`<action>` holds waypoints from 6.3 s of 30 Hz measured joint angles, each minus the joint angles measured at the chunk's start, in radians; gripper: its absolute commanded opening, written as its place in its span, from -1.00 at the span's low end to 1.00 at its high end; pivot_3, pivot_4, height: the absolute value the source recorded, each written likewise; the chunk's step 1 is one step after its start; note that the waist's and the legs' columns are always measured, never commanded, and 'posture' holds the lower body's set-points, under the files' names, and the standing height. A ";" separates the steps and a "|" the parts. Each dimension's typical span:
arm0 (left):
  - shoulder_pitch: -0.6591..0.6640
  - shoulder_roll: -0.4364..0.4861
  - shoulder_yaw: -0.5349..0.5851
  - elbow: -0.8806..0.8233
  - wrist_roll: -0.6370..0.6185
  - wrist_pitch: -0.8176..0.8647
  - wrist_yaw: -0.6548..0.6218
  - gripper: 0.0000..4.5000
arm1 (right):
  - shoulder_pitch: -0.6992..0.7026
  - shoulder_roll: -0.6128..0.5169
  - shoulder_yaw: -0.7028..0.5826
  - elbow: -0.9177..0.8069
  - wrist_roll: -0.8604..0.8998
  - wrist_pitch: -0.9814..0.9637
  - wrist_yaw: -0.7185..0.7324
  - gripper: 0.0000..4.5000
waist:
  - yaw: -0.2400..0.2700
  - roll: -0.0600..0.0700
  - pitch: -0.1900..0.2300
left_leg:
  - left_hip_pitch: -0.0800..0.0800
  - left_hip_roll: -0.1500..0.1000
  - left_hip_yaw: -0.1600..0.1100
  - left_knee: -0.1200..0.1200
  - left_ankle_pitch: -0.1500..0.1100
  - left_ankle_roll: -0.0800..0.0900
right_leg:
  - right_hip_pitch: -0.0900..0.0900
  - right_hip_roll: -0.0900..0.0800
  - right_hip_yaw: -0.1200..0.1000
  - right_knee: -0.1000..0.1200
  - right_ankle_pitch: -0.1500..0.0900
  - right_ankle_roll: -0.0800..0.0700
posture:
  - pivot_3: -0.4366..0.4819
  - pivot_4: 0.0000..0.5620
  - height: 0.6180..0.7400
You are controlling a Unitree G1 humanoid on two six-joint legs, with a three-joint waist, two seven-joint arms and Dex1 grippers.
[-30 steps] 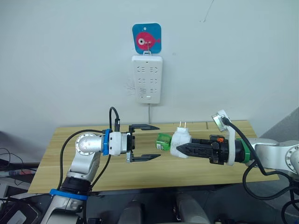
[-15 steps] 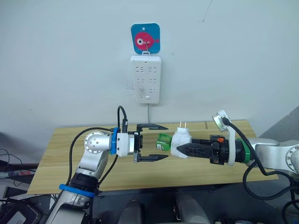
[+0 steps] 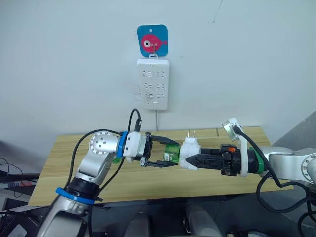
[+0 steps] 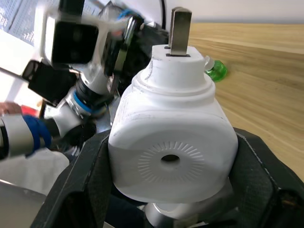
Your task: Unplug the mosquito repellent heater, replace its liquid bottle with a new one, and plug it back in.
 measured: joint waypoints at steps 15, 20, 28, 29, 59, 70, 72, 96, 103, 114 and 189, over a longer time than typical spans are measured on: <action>-0.172 0.095 -0.041 0.028 -0.228 0.659 -0.087 0.34 | -0.018 0.006 0.003 -0.061 -0.045 -0.003 0.060 0.34 | -0.005 0.000 0.000 | 0.000 0.001 0.000 0.000 0.000 0.000 | -0.001 0.000 0.001 0.000 0.000 0.000 | -0.41 -0.49 0.88; -0.083 0.077 -0.016 0.054 -0.078 0.431 -0.051 1.00 | -0.013 -0.003 -0.007 -0.033 -0.039 -0.004 0.042 0.34 | 0.000 0.000 0.000 | 0.000 0.001 0.001 0.000 0.000 0.000 | -0.001 0.000 0.001 0.000 0.002 -0.004 | -0.41 -0.47 0.88; 0.074 -0.062 0.105 0.131 0.116 -0.245 -0.028 1.00 | 0.000 -0.002 -0.011 -0.021 -0.025 -0.011 0.025 0.34 | 0.008 0.000 0.000 | -0.001 -0.001 0.002 -0.001 0.000 0.000 | -0.001 -0.005 0.001 -0.002 0.003 -0.005 | -0.41 -0.46 0.88; 0.090 -0.085 0.108 0.140 0.123 -0.317 -0.028 1.00 | 0.002 -0.002 -0.011 -0.021 -0.025 -0.011 0.023 0.34 | 0.008 -0.001 0.000 | -0.001 -0.001 0.002 0.000 0.000 0.000 | -0.001 -0.005 0.001 -0.002 0.003 -0.005 | -0.41 -0.46 0.88; -0.089 0.086 -0.031 -0.038 -0.104 0.335 -0.044 0.02 | -0.002 -0.001 -0.001 -0.029 -0.021 -0.006 0.039 0.34 | -0.001 -0.001 0.001 | 0.000 0.000 0.000 0.000 0.000 0.000 | 0.000 0.000 0.000 -0.001 0.000 0.000 | -0.40 -0.46 0.88; -0.156 0.085 -0.050 0.010 -0.214 0.693 -0.055 0.35 | 0.002 -0.003 0.002 -0.042 -0.021 -0.004 0.042 0.34 | -0.008 -0.001 0.001 | 0.000 0.001 0.000 -0.001 0.000 0.000 | -0.001 0.000 0.000 -0.001 -0.001 0.000 | -0.41 -0.47 0.88; -0.131 0.079 -0.036 0.024 -0.167 0.628 -0.038 0.60 | 0.006 -0.017 -0.005 -0.032 -0.021 -0.005 0.040 0.34 | -0.007 -0.001 0.001 | 0.000 0.001 0.001 -0.001 0.000 0.000 | -0.001 0.000 0.001 -0.001 0.000 0.000 | -0.40 -0.47 0.88; 0.171 -0.165 0.126 0.066 0.113 -0.464 0.017 0.90 | 0.007 -0.019 -0.011 -0.022 -0.021 -0.006 0.024 0.34 | 0.008 -0.001 0.001 | 0.000 -0.001 0.002 0.000 0.000 0.000 | 0.000 -0.003 0.001 -0.001 0.003 -0.005 | -0.38 -0.48 0.88; 0.155 -0.180 0.114 0.082 0.136 -0.530 0.014 0.61 | 0.004 -0.019 -0.011 -0.022 -0.021 -0.006 0.023 0.34 | 0.007 -0.001 0.001 | 0.000 -0.001 0.002 0.000 0.000 0.000 | 0.000 -0.002 0.001 -0.001 0.003 -0.005 | -0.38 -0.48 0.88; 0.117 -0.138 0.071 0.083 0.132 -0.423 0.001 0.01 | 0.004 -0.019 -0.011 -0.015 -0.020 -0.004 0.017 0.34 | 0.005 -0.001 0.001 | 0.000 0.000 0.002 0.000 0.000 0.000 | 0.000 -0.001 0.001 -0.001 0.002 -0.003 | -0.39 -0.46 0.88; 0.264 -0.162 0.148 -0.103 0.116 0.051 0.331 0.01 | 0.024 0.479 -0.561 -0.244 -1.067 0.502 0.131 1.00 | 0.006 0.002 0.031 | 0.000 0.000 -0.002 -0.002 0.000 0.000 | 0.000 -0.002 -0.001 -0.001 0.002 -0.003 | -0.46 -0.43 0.88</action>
